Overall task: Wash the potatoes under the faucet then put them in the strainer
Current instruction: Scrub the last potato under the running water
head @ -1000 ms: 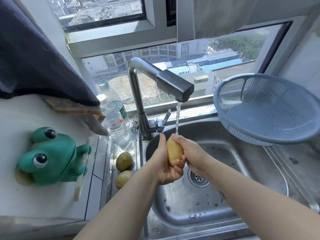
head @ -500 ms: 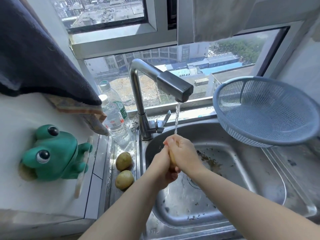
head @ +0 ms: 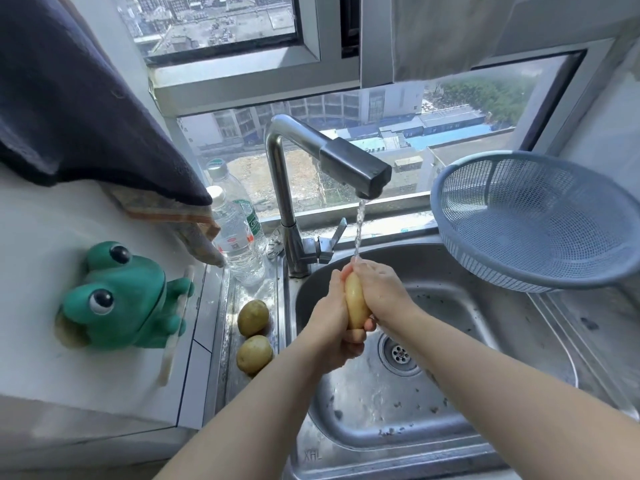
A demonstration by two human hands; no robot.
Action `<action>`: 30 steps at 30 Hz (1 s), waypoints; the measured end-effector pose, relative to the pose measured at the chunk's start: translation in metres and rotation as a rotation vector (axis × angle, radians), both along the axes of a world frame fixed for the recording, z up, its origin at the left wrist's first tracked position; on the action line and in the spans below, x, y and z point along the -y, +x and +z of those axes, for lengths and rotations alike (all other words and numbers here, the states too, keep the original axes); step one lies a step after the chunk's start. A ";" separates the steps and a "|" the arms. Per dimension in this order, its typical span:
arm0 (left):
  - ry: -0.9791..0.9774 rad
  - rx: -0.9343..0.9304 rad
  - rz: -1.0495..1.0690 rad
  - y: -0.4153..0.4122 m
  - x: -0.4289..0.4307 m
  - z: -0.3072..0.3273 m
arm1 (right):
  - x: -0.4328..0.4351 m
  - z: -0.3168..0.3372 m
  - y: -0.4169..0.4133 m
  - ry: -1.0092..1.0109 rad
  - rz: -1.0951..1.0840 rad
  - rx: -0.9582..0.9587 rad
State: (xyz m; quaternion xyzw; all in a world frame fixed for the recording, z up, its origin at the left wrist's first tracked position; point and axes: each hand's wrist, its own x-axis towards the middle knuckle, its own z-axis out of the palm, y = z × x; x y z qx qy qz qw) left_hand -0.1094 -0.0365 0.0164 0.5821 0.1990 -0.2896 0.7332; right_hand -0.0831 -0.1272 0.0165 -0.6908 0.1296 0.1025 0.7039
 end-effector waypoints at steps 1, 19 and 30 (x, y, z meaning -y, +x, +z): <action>0.013 0.052 0.004 -0.002 0.000 0.000 | -0.003 -0.002 0.002 0.027 -0.029 -0.048; 0.236 0.228 0.118 0.010 -0.027 -0.002 | 0.026 0.004 0.001 0.496 0.158 -0.391; -0.236 -0.235 0.244 0.011 -0.005 0.009 | 0.063 0.018 0.020 -0.087 0.255 -0.222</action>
